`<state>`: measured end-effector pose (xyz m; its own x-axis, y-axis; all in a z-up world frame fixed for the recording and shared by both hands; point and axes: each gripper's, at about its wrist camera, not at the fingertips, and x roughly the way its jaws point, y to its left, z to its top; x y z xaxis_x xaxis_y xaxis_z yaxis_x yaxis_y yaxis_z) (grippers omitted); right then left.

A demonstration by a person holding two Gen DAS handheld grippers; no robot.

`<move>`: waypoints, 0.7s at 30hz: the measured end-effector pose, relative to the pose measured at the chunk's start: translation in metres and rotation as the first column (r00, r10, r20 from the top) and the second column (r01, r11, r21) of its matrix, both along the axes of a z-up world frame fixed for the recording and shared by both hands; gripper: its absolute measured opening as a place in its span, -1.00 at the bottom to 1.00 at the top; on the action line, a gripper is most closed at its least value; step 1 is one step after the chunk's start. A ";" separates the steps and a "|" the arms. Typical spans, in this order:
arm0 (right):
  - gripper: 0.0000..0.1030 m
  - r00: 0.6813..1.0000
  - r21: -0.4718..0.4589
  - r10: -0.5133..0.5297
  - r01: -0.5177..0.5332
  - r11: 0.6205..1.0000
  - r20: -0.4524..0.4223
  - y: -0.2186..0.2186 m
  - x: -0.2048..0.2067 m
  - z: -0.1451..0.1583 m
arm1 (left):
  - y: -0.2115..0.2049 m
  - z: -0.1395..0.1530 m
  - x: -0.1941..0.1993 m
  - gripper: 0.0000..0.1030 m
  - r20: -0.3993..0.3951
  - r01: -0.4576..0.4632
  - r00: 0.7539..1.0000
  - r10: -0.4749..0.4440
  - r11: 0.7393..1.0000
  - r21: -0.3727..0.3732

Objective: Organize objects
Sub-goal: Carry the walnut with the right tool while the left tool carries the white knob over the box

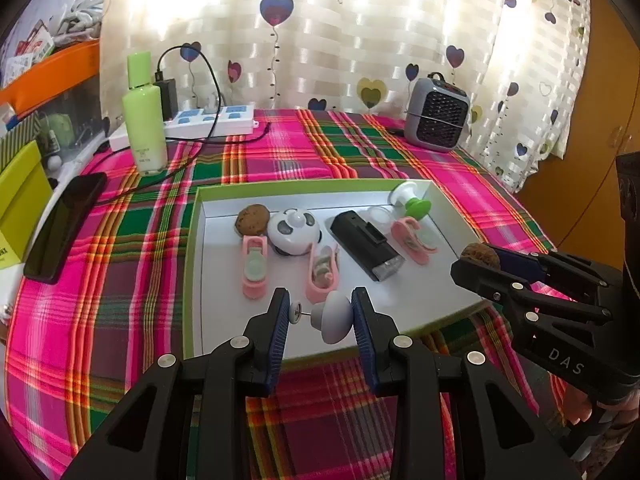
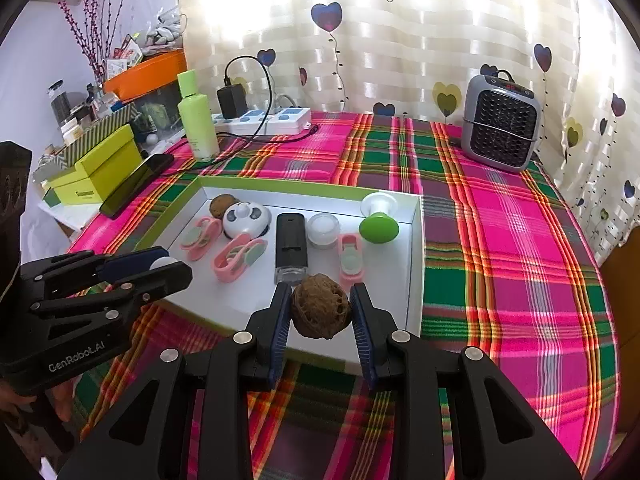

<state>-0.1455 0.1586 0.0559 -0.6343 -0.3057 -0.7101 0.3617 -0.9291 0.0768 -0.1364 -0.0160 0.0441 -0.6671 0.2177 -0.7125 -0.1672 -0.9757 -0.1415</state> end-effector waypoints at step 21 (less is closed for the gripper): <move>-0.39 0.997 0.020 0.002 -0.003 1.000 0.075 0.001 -0.030 -0.021 | -0.008 -0.018 -0.023 -0.42 0.046 -0.024 0.999 0.025 1.000 -0.021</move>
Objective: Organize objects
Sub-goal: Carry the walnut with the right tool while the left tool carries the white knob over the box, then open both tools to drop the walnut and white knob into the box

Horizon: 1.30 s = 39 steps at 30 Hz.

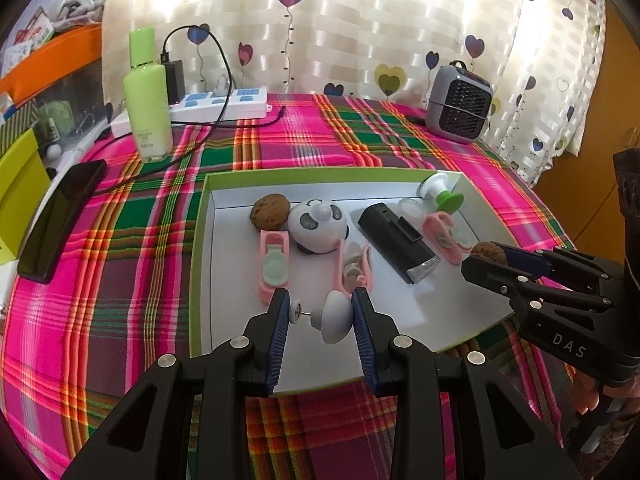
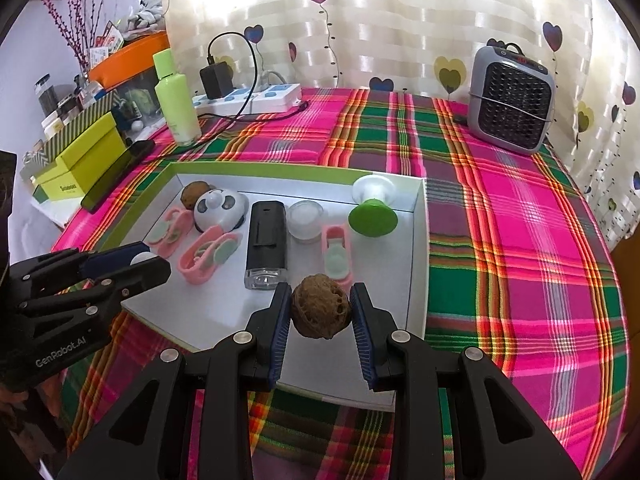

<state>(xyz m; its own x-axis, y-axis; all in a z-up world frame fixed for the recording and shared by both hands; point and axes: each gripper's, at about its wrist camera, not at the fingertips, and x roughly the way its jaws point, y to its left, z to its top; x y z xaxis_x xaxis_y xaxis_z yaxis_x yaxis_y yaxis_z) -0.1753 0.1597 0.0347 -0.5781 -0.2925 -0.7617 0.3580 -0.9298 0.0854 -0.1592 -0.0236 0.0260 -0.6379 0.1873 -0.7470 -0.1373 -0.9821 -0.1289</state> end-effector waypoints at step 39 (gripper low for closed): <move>-0.39 1.000 0.038 0.017 -0.017 0.999 0.003 -0.009 -0.009 -0.012 | 0.002 -0.008 -0.013 -0.41 0.013 -0.019 1.000 0.020 0.999 -0.050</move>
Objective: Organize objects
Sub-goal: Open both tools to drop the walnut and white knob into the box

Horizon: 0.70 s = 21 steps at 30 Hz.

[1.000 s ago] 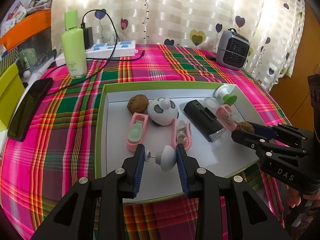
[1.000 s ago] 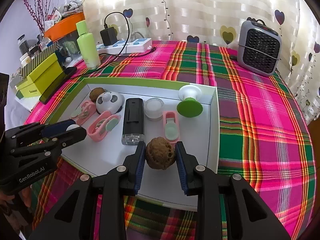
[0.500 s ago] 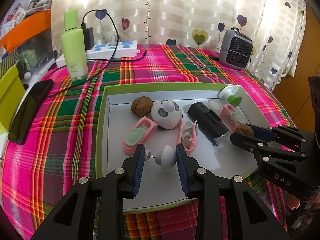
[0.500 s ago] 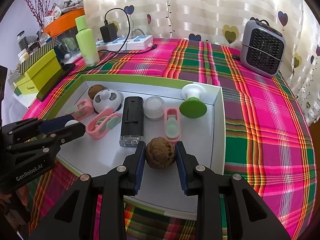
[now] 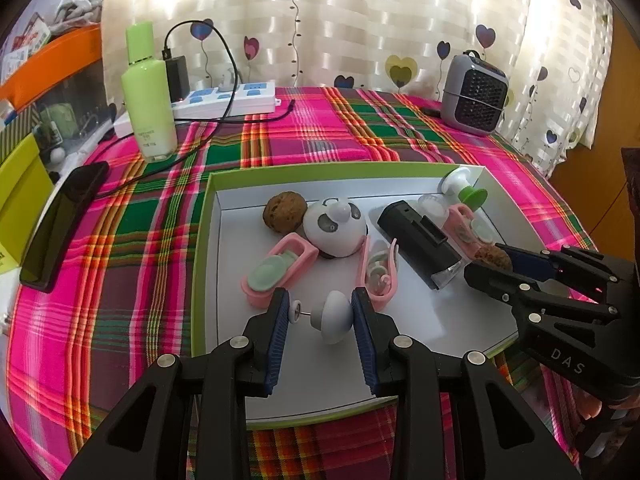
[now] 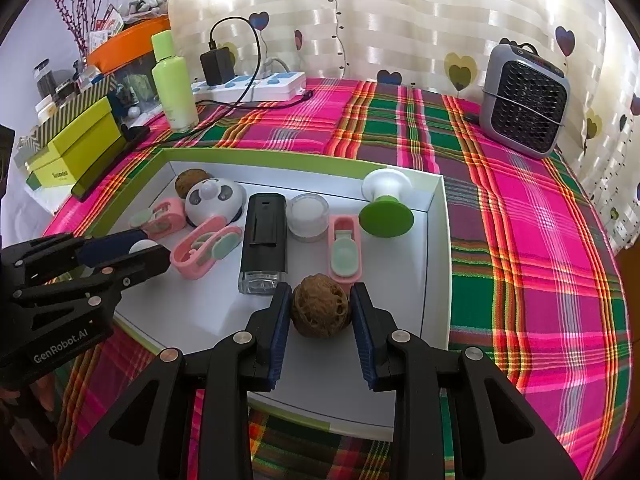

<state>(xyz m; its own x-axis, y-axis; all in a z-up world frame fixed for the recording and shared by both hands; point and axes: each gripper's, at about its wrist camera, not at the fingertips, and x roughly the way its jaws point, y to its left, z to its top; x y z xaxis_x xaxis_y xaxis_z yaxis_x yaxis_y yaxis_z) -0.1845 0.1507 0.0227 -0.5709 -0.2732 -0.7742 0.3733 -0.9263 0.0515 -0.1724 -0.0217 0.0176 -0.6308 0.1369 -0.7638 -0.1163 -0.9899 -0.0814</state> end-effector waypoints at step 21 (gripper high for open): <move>-0.18 1.000 -0.029 -0.018 0.018 0.999 -0.007 0.002 0.004 0.003 | 0.000 0.002 0.002 -0.21 0.000 -0.011 1.000 0.011 1.000 0.007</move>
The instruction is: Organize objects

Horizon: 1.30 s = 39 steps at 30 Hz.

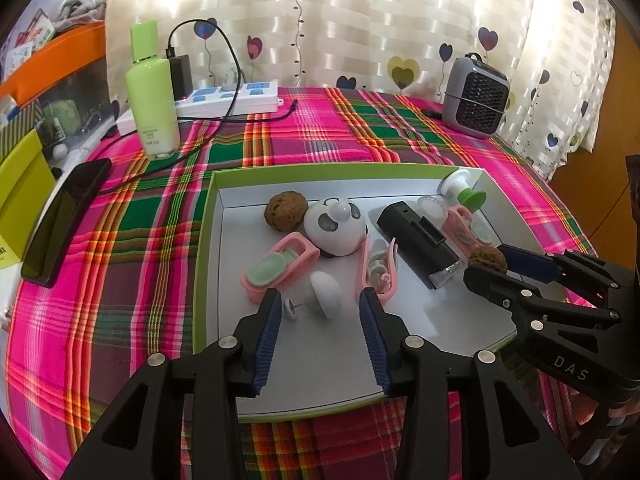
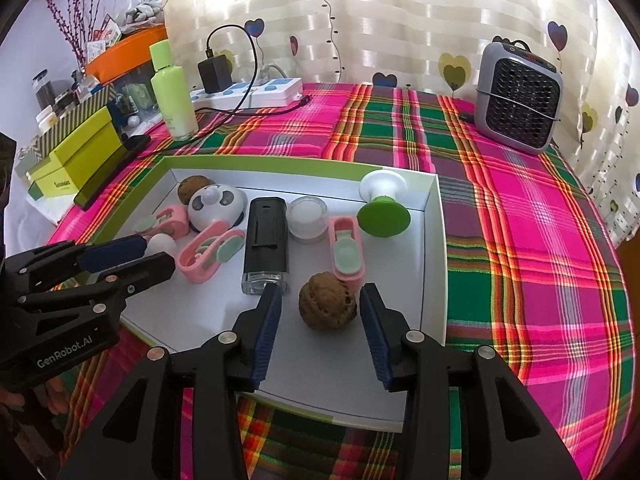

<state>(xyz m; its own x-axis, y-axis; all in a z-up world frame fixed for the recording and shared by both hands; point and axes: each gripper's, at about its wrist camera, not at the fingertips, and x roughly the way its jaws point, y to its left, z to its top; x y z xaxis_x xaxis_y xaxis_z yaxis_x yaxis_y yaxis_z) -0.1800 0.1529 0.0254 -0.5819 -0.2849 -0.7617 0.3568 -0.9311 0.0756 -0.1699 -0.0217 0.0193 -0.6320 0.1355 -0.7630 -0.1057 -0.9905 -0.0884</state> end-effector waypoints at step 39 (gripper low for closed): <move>0.03 0.996 -0.044 -0.062 0.060 0.997 -0.063 0.010 0.074 0.018 | 0.005 0.014 0.078 -0.10 -0.058 -0.035 0.998 0.036 0.999 0.029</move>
<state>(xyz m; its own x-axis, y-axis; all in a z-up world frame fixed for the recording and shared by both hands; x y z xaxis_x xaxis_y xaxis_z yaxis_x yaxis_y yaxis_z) -0.1059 0.1625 0.0434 -0.6465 -0.2783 -0.7104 0.3048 -0.9478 0.0939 -0.0915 -0.0167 0.0328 -0.6802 0.1332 -0.7208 -0.0764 -0.9909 -0.1110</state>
